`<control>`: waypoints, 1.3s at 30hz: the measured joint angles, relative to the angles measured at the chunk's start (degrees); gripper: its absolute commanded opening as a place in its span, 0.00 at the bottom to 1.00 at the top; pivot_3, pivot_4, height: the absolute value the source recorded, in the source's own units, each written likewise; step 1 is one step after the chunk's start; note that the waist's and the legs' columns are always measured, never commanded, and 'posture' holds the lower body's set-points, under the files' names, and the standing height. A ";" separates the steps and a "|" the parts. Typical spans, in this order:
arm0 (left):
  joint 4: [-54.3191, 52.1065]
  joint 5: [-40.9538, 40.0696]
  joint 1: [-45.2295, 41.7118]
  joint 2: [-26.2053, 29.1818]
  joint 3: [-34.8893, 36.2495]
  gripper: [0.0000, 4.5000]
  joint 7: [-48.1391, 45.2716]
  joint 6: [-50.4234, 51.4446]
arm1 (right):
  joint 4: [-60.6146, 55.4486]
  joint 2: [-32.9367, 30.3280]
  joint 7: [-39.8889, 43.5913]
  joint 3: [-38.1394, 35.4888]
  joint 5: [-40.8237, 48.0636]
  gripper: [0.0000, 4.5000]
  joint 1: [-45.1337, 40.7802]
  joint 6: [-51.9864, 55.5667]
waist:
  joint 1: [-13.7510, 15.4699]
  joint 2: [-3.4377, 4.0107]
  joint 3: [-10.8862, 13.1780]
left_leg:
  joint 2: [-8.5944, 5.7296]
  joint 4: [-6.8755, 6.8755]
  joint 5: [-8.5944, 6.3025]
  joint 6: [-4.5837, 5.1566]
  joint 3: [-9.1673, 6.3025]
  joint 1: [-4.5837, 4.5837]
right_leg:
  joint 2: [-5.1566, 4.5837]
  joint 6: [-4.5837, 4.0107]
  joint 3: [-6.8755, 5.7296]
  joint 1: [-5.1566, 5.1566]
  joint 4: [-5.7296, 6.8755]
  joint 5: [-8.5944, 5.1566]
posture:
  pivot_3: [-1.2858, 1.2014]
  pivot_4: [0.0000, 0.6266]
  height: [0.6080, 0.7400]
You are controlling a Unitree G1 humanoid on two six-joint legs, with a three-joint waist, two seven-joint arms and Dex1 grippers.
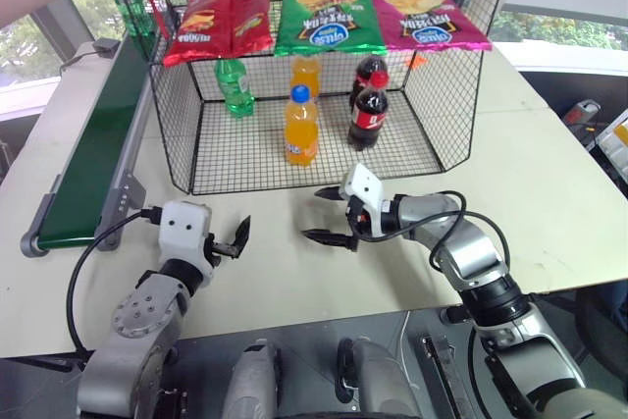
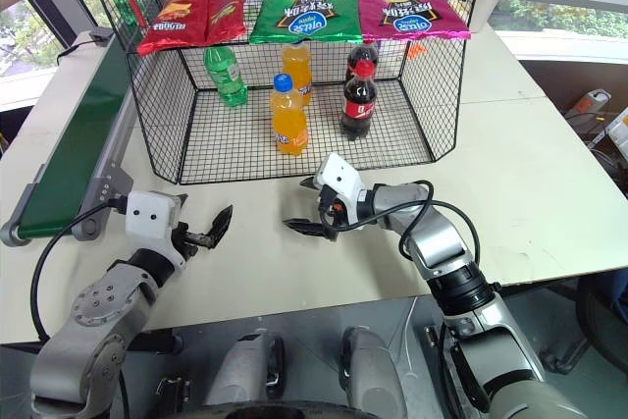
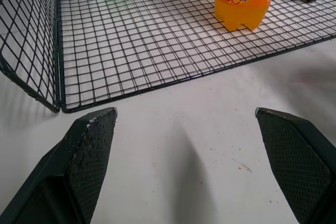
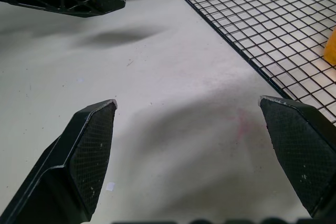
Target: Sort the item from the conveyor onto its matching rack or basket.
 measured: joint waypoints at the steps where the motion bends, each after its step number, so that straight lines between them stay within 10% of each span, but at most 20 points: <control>1: 0.00 -0.04 0.00 -0.17 0.01 0.98 -0.03 -0.02 | 0.00 0.00 0.00 0.00 0.00 1.00 0.08 0.00 | 0.00 0.00 0.00 | 0.00 0.00 0.00 0.00 0.00 0.00 | 0.00 0.00 0.00 0.00 0.00 0.00 | 0.52 0.24 1.00; 39: 0.00 0.23 -0.58 -0.18 0.09 0.98 0.63 -0.18 | -0.65 -0.05 0.02 -0.01 1.13 1.00 0.20 0.18 | -0.01 0.00 0.00 | 0.00 0.00 0.00 0.00 0.00 0.00 | 0.00 0.00 0.00 0.00 0.00 0.00 | 0.52 0.24 1.00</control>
